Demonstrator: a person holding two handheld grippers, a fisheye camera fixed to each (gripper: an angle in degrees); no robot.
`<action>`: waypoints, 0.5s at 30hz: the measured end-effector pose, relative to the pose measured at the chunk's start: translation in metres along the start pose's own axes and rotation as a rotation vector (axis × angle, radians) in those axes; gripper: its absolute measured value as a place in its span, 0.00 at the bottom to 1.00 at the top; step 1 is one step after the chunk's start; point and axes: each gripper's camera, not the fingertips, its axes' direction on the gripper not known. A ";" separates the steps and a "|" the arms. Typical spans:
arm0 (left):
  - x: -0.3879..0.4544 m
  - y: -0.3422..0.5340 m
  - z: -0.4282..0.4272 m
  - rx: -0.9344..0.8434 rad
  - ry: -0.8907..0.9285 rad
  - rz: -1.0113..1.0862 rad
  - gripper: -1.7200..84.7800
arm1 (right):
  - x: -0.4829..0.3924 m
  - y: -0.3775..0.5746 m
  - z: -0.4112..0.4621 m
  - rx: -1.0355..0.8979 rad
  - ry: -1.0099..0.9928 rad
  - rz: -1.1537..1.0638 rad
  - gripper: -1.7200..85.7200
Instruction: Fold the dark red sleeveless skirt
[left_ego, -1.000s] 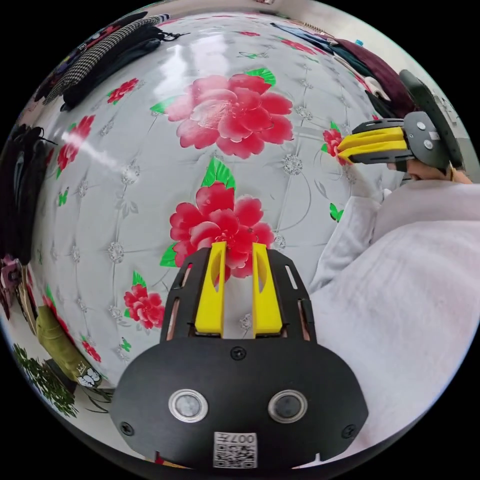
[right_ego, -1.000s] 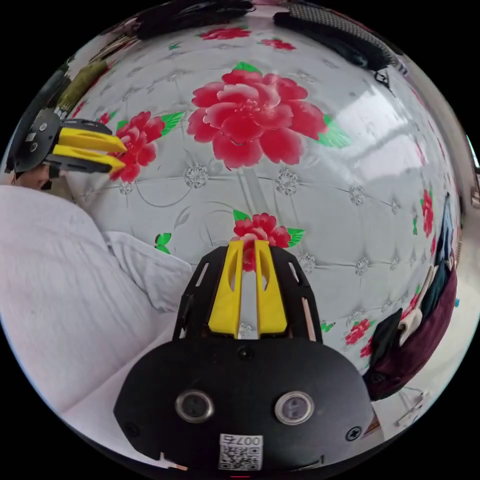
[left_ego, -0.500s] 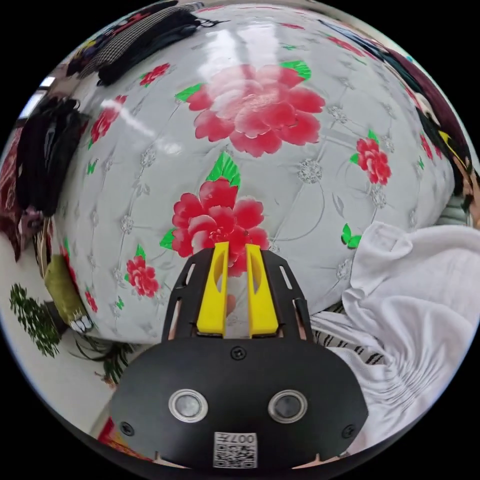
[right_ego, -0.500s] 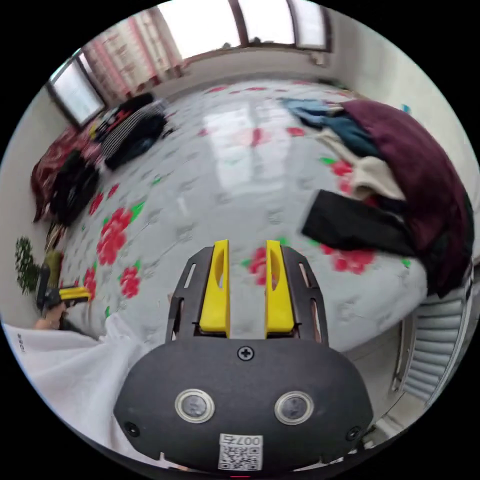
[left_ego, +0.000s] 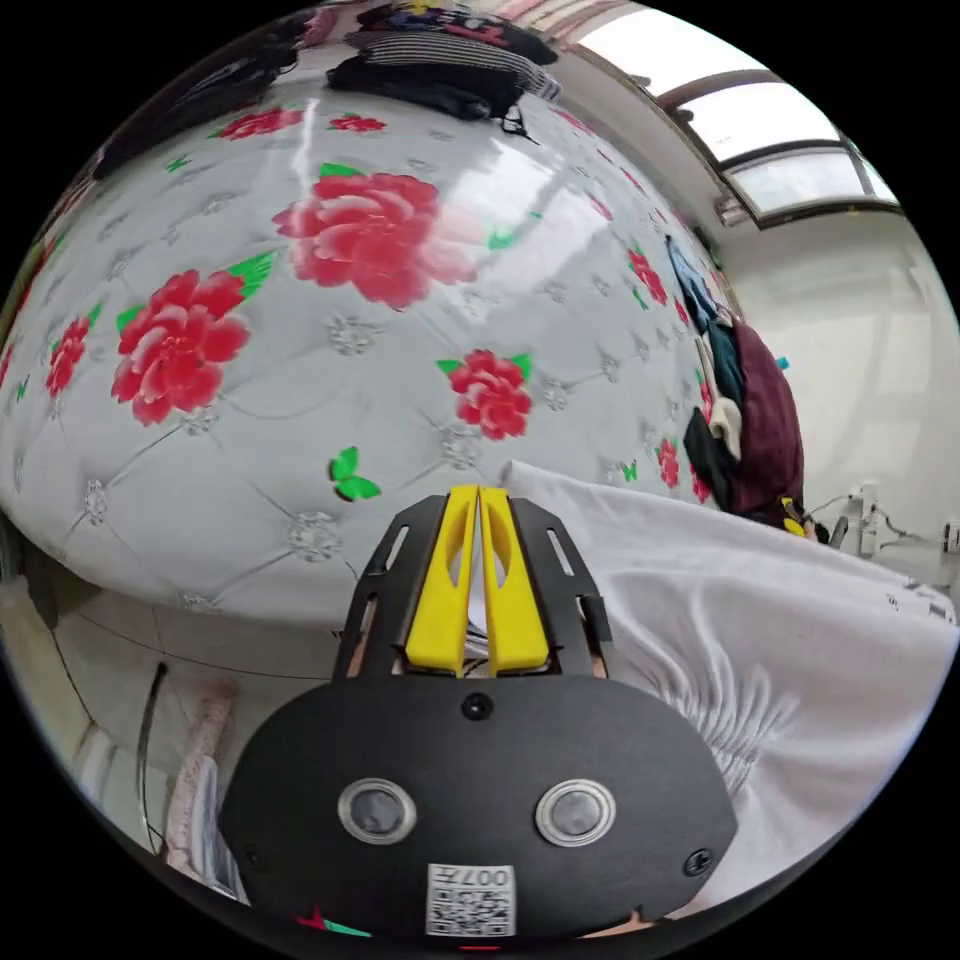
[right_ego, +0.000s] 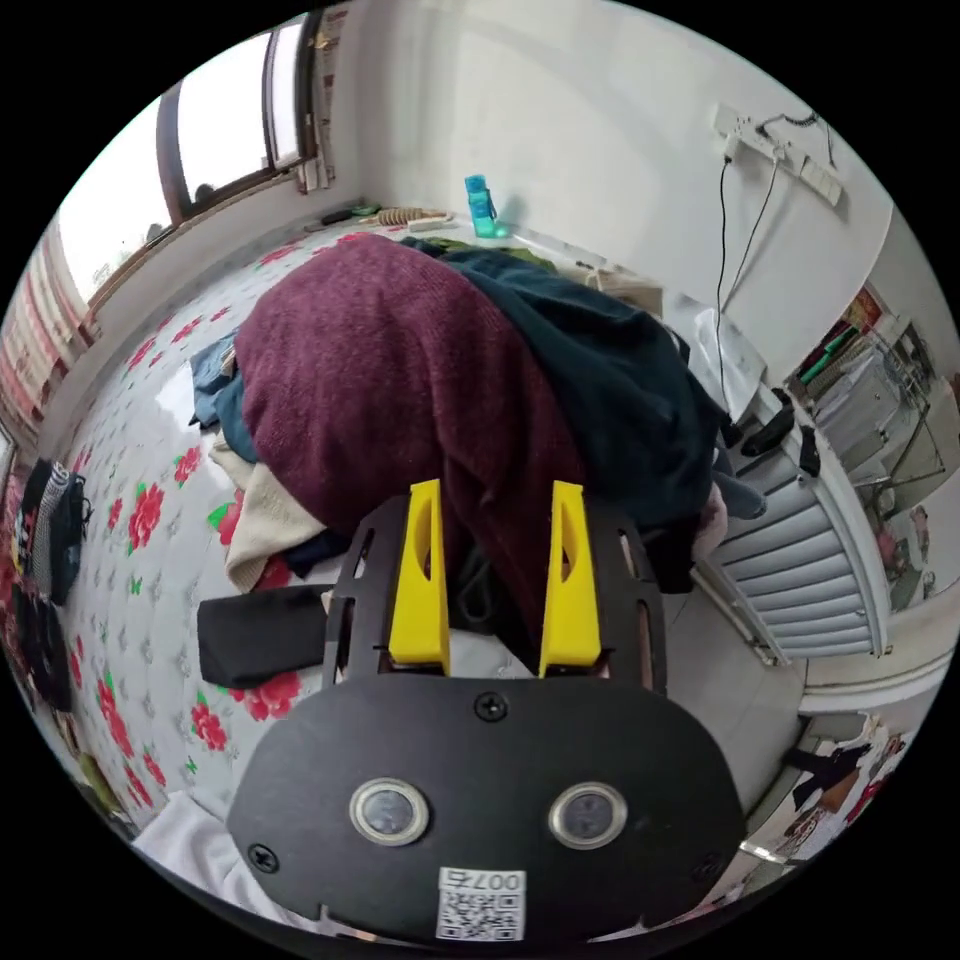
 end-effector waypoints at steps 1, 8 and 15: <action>0.013 0.003 -0.004 0.005 -0.012 0.071 0.01 | 0.007 -0.009 0.008 -0.051 -0.053 0.039 0.11; 0.051 0.008 -0.054 0.140 0.086 0.312 0.10 | -0.067 0.025 -0.060 0.171 -0.374 -0.183 0.04; 0.092 0.017 -0.098 0.286 0.203 0.509 0.16 | -0.286 0.154 -0.197 0.279 -0.738 -0.744 0.02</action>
